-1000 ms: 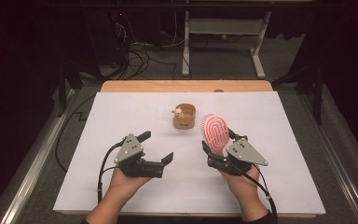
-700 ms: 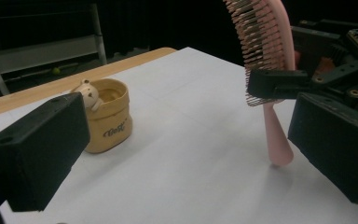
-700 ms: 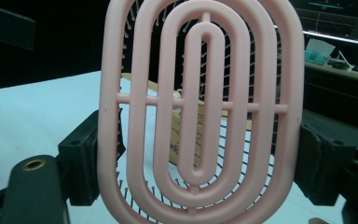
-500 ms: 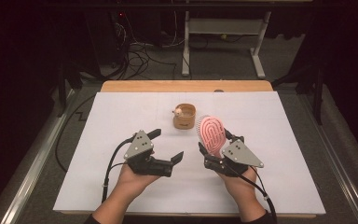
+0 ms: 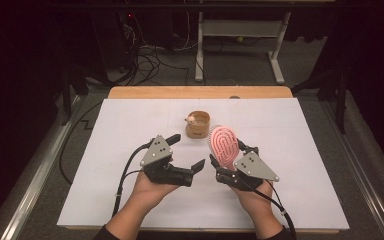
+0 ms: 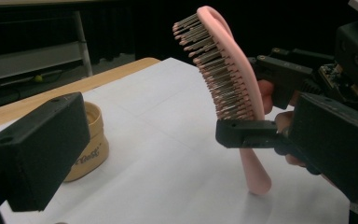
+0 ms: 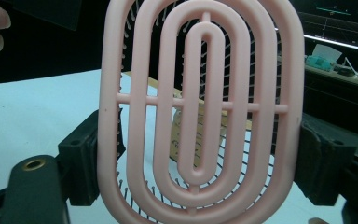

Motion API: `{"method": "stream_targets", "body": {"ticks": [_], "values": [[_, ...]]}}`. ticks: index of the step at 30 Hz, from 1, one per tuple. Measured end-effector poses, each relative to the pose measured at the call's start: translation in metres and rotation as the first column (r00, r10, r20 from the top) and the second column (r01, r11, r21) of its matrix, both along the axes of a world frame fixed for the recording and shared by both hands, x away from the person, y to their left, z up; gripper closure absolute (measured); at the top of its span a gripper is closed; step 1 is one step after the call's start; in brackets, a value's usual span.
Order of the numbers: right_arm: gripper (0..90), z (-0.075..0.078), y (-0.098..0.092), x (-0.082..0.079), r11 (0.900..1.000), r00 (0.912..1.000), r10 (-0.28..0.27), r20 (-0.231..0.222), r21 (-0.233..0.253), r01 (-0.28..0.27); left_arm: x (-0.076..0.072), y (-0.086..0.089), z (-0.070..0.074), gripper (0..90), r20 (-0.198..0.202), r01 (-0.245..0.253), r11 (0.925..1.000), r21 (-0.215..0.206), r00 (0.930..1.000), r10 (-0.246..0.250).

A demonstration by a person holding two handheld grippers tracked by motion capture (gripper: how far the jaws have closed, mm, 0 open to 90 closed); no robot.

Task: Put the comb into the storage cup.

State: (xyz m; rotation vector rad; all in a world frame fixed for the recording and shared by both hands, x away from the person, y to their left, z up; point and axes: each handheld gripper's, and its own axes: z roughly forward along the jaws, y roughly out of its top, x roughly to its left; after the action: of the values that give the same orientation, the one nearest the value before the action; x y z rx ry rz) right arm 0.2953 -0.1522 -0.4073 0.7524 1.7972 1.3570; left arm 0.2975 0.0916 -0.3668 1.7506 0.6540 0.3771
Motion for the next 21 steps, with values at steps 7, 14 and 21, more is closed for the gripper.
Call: {"method": "stream_targets", "body": {"ticks": [7, 14, 21], "values": [[19.8, 0.0, 0.004, -0.002, 1.0, 0.9999, 0.01, 0.009, -0.006, -0.01, 0.0, -0.006, 0.003, 0.0, -0.002, 0.013, 0.9999, -0.01, 0.9999, -0.013], [19.8, 0.0, 0.008, -0.003, 1.0, 0.9997, 0.018, 0.013, -0.01, -0.018, 0.001, -0.012, 0.004, 0.0, -0.001, 0.019, 0.9998, -0.007, 0.9998, -0.019], [19.8, -0.001, 0.011, -0.004, 1.0, 0.9996, 0.025, 0.013, -0.016, -0.024, 0.003, -0.017, 0.004, 0.0, -0.025, 0.034, 0.9993, -0.014, 0.9991, -0.034]]}}
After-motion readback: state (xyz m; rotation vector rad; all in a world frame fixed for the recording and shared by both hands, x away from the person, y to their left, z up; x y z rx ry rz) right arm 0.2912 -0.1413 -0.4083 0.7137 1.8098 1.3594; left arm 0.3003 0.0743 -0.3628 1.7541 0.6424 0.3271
